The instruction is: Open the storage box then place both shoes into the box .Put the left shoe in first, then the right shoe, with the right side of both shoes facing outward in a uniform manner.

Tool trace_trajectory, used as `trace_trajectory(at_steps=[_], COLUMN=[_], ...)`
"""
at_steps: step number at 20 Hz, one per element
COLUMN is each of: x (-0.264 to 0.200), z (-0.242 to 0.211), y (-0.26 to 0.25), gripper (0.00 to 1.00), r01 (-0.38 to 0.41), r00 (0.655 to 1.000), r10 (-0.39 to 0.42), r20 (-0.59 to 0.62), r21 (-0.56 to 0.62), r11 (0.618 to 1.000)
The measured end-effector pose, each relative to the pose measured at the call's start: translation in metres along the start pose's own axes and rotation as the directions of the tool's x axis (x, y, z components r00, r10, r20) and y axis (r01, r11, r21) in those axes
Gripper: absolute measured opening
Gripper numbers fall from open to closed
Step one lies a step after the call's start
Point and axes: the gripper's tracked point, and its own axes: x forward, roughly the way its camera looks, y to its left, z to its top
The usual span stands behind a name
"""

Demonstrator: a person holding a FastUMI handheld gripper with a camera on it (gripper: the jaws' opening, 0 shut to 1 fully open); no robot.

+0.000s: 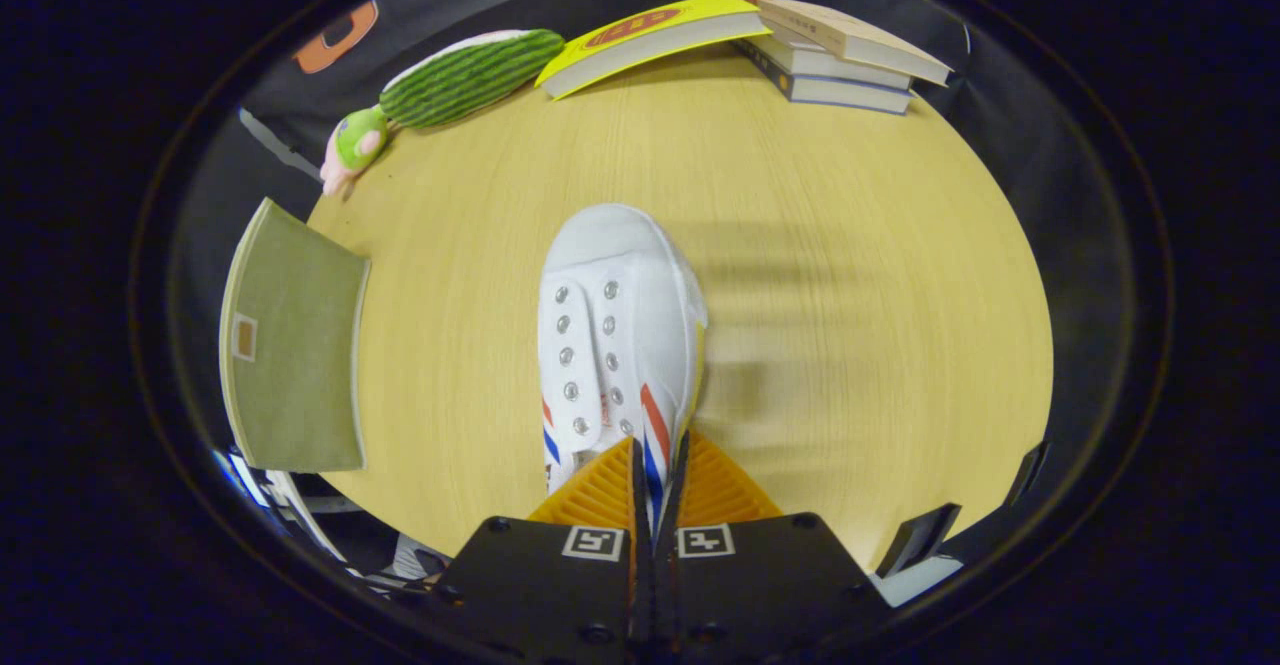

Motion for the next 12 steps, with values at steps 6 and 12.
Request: trace_trajectory(at_steps=[6, 12], x=[-0.03, -0.104], z=[-0.01, 0.004], y=[0.05, 0.138], gripper=[0.06, 0.06], r01=[-0.15, -0.298], r00=[0.989, 0.953], r10=[0.149, 0.283], r20=[0.014, 0.113], r21=[0.121, 0.153], r11=[0.981, 0.942])
